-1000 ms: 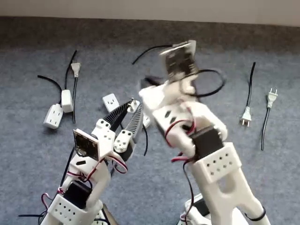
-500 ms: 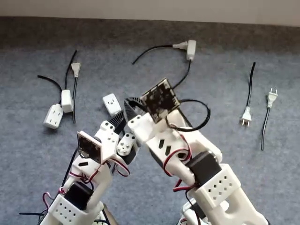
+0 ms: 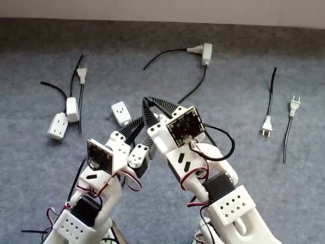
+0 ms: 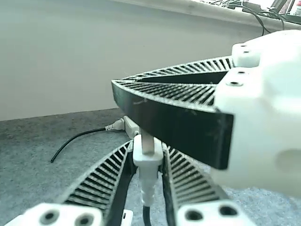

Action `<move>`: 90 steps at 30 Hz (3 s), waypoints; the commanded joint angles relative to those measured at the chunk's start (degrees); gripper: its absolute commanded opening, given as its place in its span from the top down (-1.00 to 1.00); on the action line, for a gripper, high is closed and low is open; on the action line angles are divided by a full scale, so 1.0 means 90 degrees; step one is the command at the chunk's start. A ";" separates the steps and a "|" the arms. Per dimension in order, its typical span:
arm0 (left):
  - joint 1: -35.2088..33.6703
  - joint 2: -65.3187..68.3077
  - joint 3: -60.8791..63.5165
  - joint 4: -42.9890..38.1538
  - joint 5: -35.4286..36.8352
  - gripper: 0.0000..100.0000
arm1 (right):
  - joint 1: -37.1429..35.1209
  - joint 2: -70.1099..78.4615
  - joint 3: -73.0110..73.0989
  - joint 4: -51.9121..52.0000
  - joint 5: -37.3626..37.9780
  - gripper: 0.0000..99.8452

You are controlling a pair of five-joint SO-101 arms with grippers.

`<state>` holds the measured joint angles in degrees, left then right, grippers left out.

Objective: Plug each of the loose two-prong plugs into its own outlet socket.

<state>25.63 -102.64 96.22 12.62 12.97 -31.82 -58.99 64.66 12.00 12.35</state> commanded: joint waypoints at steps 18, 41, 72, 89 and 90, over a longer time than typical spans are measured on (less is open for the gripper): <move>-0.0005 -0.0024 0.0103 -0.0049 0.0020 0.99 | 0.1646 0.2144 -0.1998 0.0405 0.0117 0.98; -0.0005 -0.0015 0.0103 0.0078 0.0010 0.99 | -0.1675 -0.0855 -0.2369 0.3316 0.0127 0.98; -0.0005 -0.0024 0.0103 0.0088 0.0010 0.99 | 0.1929 0.3570 -0.1792 -0.0435 0.0615 0.98; -0.0786 -0.0005 -0.0679 0.1348 0.0020 0.99 | 0.3824 0.2642 -0.2359 0.2496 -0.1045 0.99; -0.0786 -0.0005 -0.0874 0.1621 0.0010 0.99 | 0.3971 0.2720 -0.2252 0.2486 -0.1153 0.99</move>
<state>19.30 -102.90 93.93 21.14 12.97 -0.62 -35.34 43.21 34.24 5.49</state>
